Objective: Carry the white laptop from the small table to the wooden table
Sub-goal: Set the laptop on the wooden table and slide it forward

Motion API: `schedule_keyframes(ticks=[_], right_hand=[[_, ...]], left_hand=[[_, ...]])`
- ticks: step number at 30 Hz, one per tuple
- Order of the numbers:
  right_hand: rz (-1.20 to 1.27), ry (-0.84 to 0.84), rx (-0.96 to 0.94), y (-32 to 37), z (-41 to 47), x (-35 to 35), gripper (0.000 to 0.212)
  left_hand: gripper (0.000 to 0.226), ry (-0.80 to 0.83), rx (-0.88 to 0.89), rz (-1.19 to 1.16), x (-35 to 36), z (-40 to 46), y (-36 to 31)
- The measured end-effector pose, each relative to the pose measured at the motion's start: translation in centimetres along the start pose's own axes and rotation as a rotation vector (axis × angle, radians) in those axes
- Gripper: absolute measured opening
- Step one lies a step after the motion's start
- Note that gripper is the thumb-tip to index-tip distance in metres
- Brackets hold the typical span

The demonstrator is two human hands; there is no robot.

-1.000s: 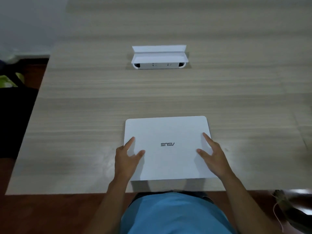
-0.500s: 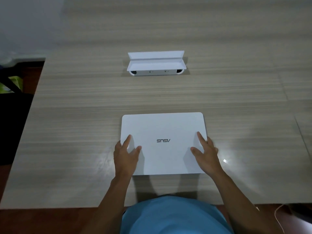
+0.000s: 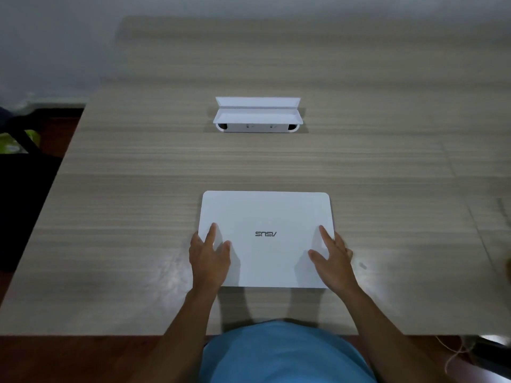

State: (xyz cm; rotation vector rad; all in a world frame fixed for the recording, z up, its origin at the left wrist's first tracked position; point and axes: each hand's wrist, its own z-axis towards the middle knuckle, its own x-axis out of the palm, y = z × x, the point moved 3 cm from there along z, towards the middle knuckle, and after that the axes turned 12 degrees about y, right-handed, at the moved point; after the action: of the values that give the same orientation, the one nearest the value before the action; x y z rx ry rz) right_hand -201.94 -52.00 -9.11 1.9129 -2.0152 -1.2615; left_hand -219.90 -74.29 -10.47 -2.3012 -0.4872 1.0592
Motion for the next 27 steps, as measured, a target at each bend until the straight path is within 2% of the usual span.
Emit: schedule_keyframes(ticks=[6,10,12,15,18,22,27], right_hand=[[-0.013,0.001,-0.028,-0.7,-0.6,0.4,0.067],[-0.126,-0.036,-0.082,-2.0,-1.1,0.6,0.076],[-0.12,-0.005,-0.155,-2.9,-1.7,1.1,0.092],[-0.289,0.022,-0.273,-4.2,-2.2,2.5,0.113],[-0.362,-0.013,-0.288,-4.9,-1.6,2.7,0.114],[-0.442,-0.004,-0.312,-5.3,-0.7,2.6,0.118],[-0.459,-0.009,-0.328,-4.9,0.5,2.0,0.121]], left_hand=[[0.067,0.045,0.046,0.03,-0.3,-0.2,0.6],[0.101,0.18,0.15,0.117,-0.5,-1.4,2.3],[0.123,0.231,0.181,0.211,-0.6,-2.0,3.1],[0.141,0.236,0.24,0.401,-0.6,-2.2,3.7],[0.138,0.198,0.301,0.508,-0.2,-2.0,4.1],[0.132,0.196,0.294,0.59,0.3,-1.7,4.1],[0.135,0.226,0.302,0.6,0.2,0.0,3.3]])
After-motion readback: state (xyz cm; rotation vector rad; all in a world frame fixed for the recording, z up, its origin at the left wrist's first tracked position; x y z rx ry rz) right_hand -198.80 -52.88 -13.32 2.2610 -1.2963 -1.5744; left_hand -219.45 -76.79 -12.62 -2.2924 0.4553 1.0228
